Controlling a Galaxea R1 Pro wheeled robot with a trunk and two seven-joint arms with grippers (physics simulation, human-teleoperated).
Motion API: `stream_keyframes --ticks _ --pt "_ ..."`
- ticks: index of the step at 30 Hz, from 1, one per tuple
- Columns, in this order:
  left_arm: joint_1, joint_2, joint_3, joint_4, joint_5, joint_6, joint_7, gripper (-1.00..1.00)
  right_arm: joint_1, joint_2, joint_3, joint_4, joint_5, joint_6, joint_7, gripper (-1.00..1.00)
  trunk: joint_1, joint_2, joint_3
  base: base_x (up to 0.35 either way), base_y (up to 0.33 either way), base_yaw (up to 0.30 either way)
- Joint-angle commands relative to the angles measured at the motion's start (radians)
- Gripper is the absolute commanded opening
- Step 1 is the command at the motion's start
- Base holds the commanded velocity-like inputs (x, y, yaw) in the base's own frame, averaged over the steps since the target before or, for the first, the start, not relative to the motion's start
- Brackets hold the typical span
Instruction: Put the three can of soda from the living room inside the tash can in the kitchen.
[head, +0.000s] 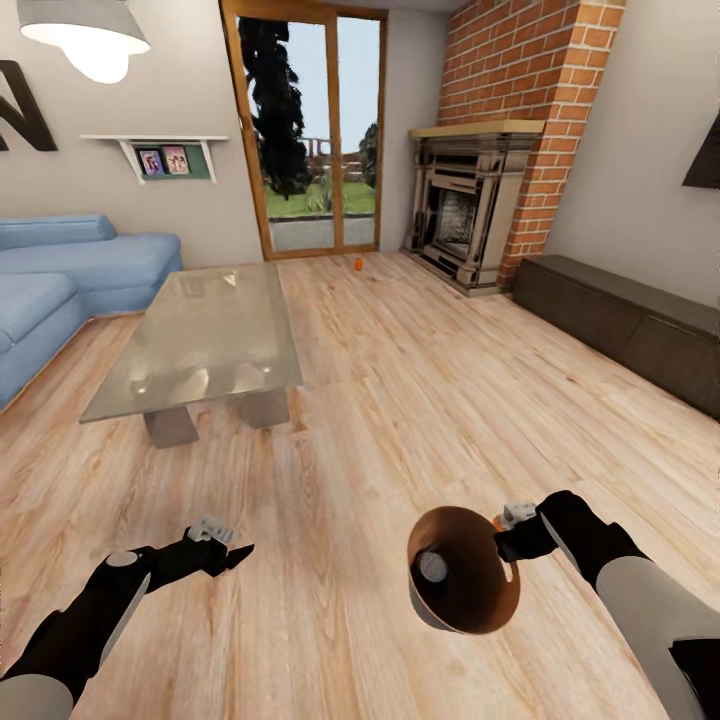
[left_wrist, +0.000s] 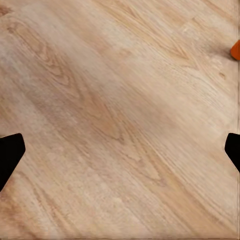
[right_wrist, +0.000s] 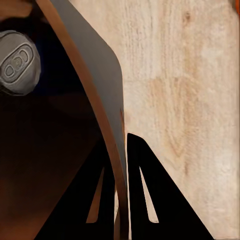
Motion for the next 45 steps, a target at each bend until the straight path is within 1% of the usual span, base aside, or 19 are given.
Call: stream_keyframes --ticks 1,23,32,40,45 --pt "0.000 0.000 0.000 0.000 0.000 0.000 0.000 1.00 0.000 0.000 -0.003 0.000 -0.020 0.006 0.007 -1.00 0.000 0.000 0.000 -0.263 -0.185 0.000" --pt "0.000 0.000 -0.001 0.001 -0.002 0.000 0.000 1.00 0.000 0.001 -0.003 0.000 -0.020 0.006 0.007 -1.00 0.000 0.000 0.000 -0.245 -0.190 0.000" --pt "0.000 -0.001 -0.002 0.001 -0.001 -0.002 0.000 1.00 0.000 0.000 -0.003 0.000 -0.020 0.006 0.007 -1.00 0.000 0.000 0.000 -0.152 -0.176 -0.006" --pt "0.000 -0.006 -0.001 0.000 -0.001 -0.002 0.000 1.00 0.000 -0.003 -0.005 0.000 -0.020 0.007 0.007 -1.00 0.000 0.000 0.003 -0.018 -0.033 -0.187" --pt "0.000 -0.006 -0.001 0.000 -0.002 -0.002 0.000 1.00 0.000 -0.005 -0.006 0.000 -0.020 0.006 0.006 -1.00 0.000 0.000 0.007 -0.001 -0.163 -0.232"
